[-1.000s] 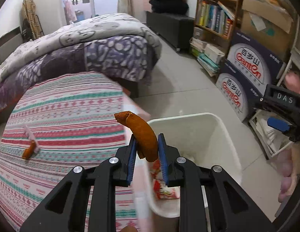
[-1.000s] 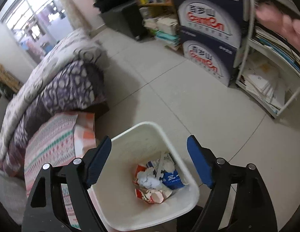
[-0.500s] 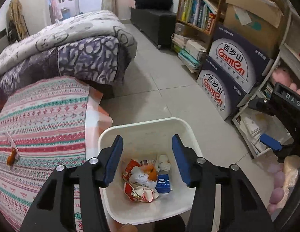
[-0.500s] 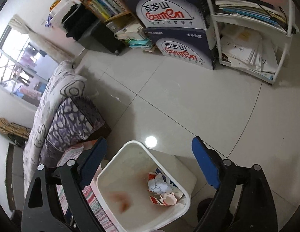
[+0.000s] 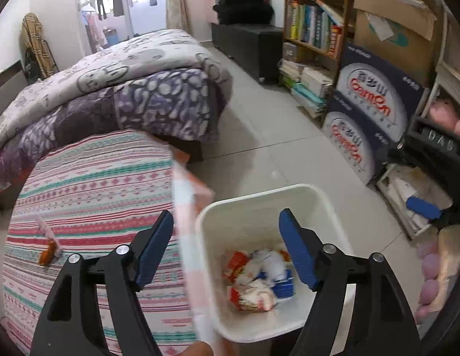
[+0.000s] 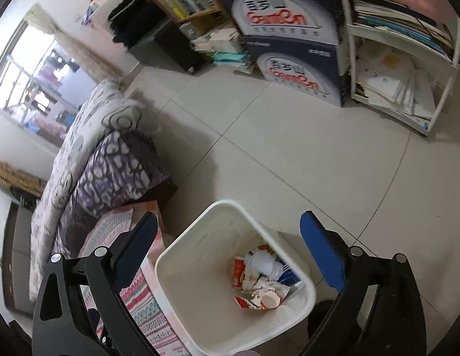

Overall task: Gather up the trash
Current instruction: 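Grasp the second orange carrot toy with the left tool, then grasp the pink fuzzy strip with the right tool while the left tool holds the carrot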

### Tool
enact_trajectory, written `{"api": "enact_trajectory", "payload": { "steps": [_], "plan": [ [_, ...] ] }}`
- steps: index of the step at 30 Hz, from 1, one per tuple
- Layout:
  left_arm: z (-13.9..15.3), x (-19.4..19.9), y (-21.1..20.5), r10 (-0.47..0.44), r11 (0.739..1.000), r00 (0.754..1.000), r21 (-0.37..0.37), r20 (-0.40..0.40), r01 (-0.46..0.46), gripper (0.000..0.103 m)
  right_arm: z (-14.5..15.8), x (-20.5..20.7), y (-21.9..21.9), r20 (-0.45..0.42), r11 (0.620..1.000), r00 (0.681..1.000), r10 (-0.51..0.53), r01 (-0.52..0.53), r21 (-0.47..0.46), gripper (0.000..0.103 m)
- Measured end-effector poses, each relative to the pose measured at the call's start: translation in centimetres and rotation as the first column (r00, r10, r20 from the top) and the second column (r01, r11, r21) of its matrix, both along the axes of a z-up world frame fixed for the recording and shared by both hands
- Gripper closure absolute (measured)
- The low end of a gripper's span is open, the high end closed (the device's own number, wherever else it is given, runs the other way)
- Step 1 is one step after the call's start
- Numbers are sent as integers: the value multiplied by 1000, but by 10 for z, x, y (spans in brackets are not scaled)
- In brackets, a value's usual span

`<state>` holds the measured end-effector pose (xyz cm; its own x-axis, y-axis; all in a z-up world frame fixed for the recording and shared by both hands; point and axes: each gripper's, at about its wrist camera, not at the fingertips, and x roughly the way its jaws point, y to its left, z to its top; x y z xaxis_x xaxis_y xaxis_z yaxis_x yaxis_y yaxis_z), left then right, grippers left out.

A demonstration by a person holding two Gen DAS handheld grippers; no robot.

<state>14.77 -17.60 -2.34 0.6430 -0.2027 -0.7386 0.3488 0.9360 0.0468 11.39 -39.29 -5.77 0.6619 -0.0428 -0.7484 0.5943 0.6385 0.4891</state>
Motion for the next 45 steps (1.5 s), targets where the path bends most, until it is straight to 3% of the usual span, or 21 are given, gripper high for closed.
{"api": "enact_trajectory", "payload": {
  "steps": [7,18,23,27,32,38,39,42,45],
  "plan": [
    [-30,16,69,108,988,994,112,-4,-107,29,-4,27,53,-22,992,991,128,-128,5,9],
    [-71,61,206,291,926,954,274,-77,-260,29,-27,59,144,-91,951,947,308,-308,16,8],
    [-87,81,261,273,943,933,259,-236,-211,29,-34,69,168,-111,936,929,352,-352,23,8],
    [-101,87,286,226,936,944,322,-242,-142,29,-38,77,185,-129,925,917,378,-380,9,8],
    [-113,102,308,187,952,946,286,-264,-108,31,-45,86,210,-156,902,892,425,-432,-13,8],
    [-122,109,317,102,980,945,196,-310,-41,64,-56,97,233,-187,874,861,473,-485,-20,8],
    [-123,109,321,90,984,943,176,-319,-35,82,-57,100,238,-192,868,854,483,-496,-24,8],
    [-117,102,328,46,995,938,104,-344,-10,83,-59,104,251,-194,846,835,515,-532,-44,8],
    [-106,93,336,23,997,942,71,-334,1,83,-61,109,274,-217,796,793,569,-598,-100,8]
  ]
}}
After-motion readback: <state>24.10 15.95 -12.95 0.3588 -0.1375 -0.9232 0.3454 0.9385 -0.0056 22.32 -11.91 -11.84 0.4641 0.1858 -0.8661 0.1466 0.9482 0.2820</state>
